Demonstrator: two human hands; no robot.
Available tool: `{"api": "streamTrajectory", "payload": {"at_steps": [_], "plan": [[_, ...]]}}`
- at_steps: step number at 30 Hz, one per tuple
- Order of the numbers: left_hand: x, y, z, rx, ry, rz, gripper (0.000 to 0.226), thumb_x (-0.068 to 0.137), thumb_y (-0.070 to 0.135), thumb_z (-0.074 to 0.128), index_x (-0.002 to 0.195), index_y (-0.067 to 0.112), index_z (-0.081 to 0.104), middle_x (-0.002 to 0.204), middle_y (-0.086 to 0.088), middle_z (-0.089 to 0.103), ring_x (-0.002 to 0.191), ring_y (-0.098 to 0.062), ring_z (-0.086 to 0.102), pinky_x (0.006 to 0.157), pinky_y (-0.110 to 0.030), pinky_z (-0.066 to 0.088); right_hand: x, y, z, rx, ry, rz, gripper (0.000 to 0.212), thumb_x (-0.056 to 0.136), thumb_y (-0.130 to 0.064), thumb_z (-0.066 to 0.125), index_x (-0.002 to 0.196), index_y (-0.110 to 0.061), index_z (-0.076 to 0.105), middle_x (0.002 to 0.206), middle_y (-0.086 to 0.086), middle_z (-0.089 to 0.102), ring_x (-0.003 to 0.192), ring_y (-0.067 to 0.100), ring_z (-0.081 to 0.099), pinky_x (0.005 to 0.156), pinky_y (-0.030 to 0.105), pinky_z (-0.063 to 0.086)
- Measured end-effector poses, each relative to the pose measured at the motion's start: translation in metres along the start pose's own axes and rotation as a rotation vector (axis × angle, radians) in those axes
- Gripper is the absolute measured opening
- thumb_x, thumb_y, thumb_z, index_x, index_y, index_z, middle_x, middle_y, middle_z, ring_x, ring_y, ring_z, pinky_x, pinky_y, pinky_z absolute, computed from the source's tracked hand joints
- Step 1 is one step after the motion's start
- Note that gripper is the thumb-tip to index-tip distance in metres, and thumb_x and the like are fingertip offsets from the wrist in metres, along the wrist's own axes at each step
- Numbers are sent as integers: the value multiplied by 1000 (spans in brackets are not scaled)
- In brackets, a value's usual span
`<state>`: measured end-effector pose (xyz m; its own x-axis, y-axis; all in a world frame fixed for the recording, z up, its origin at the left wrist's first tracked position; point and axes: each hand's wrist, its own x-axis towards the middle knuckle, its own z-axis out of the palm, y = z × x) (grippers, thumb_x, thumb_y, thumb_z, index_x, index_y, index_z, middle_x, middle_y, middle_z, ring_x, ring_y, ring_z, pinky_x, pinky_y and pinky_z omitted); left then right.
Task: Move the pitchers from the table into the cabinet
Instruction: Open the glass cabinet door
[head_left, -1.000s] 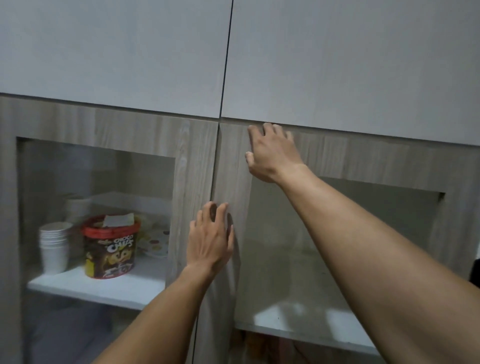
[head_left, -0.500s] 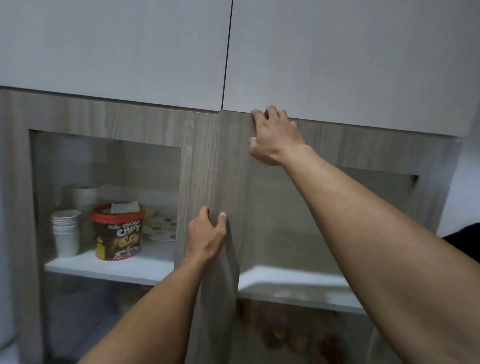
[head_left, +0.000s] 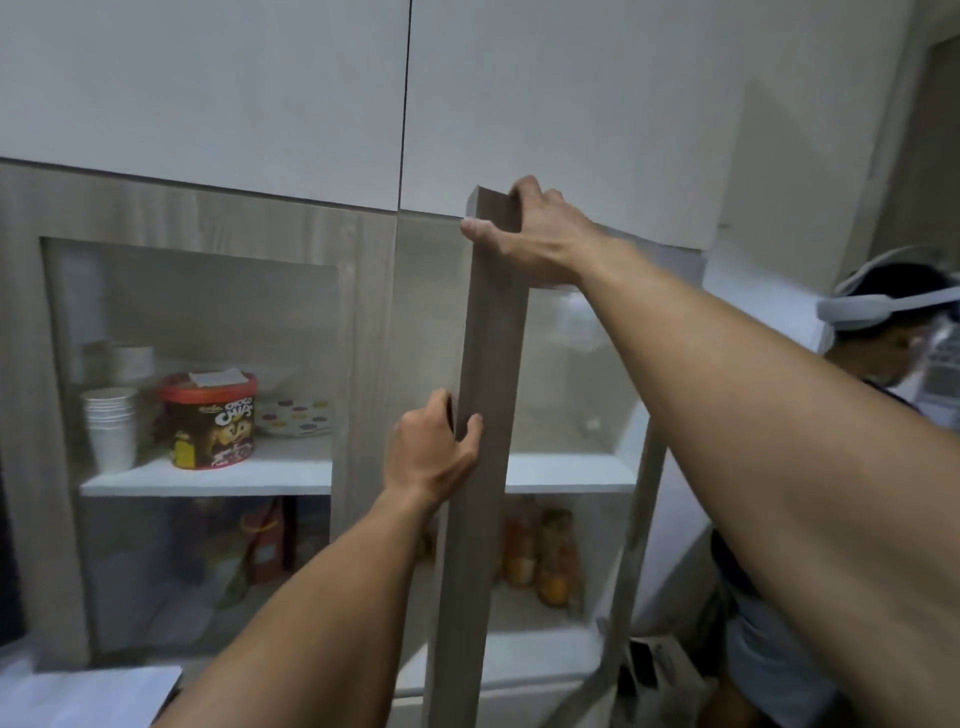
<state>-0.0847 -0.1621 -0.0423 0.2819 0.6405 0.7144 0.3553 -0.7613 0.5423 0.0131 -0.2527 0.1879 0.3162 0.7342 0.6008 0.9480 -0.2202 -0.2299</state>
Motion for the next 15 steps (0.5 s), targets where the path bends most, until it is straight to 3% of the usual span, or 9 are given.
{"api": "streamTrajectory", "payload": {"at_steps": [4,6,11,15], "plan": [[-32,45,-11,-5,-99,113,29,87,41,58,78,19,43,66,-5,57,59,-28,55,54,-33,40,-44,5,-45,-57,29,31,93,80,-83,46,145,-19,33,140,11,50,125,32,53,96,44,45],[-42,64,-11,5,-125,190,29,85,44,56,81,20,42,66,-10,60,61,-33,58,53,-35,42,-62,10,-65,-120,44,34,85,82,-79,48,141,-18,37,135,10,53,120,32,54,90,41,43],[-78,122,-5,-60,-212,432,29,88,43,54,100,17,52,73,-4,64,59,-24,52,53,-28,33,-115,29,-116,-280,78,15,57,89,-49,57,131,-13,46,123,14,61,109,33,57,79,34,39],[-102,174,17,-96,-260,511,36,85,56,47,98,23,49,83,4,58,66,-17,55,58,-31,44,-158,56,-156,-364,116,56,43,86,-40,58,119,-12,55,110,10,65,99,31,59,82,41,50]]}}
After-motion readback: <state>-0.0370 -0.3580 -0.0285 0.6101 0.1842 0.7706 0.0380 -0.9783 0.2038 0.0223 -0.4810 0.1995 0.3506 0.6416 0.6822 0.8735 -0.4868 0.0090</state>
